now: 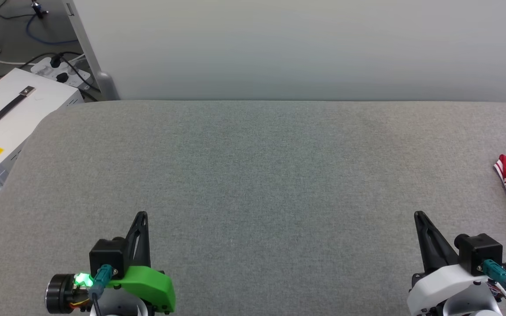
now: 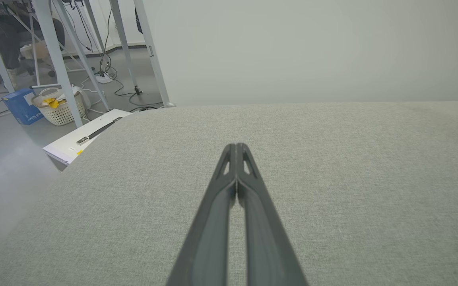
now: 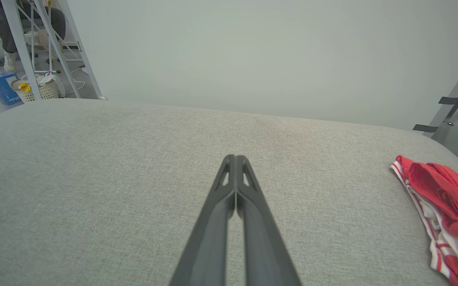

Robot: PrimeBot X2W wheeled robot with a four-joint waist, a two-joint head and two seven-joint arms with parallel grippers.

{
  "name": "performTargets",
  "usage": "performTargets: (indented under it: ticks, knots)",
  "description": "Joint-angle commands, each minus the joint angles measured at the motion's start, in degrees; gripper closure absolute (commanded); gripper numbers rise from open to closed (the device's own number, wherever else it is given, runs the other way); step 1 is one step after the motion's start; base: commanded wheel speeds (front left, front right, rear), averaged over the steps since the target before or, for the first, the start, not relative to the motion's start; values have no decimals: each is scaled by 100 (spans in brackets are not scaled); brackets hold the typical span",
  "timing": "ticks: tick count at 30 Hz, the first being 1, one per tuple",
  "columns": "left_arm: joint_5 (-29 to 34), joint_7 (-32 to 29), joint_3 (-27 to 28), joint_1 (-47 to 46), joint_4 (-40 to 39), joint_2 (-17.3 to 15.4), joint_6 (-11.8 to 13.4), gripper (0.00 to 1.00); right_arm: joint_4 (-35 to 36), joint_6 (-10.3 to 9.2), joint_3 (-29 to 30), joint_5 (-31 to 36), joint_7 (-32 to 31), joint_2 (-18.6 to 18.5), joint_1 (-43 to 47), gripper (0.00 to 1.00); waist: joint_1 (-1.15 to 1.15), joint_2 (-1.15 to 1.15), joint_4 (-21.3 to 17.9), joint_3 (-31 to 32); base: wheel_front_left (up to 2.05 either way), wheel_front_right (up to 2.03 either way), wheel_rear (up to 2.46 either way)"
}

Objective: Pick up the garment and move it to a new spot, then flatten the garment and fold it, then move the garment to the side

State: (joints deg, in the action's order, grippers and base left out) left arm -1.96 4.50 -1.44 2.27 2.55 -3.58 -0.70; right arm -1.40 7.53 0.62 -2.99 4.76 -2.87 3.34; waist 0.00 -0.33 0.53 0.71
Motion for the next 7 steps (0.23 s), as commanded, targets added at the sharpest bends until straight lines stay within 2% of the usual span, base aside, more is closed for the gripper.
performTargets:
  ticks: [1,7]
  knots:
    - [37,-29,30,-102,-48,32,32,100,48,-3,-10,61,-52,-2,-103,100,0,23,-2,-3,0,0,0]
    - [63,-98,49,-123,-82,38,38,100,63,-3,-19,100,-122,-2,-141,100,0,25,-10,-14,0,0,0]
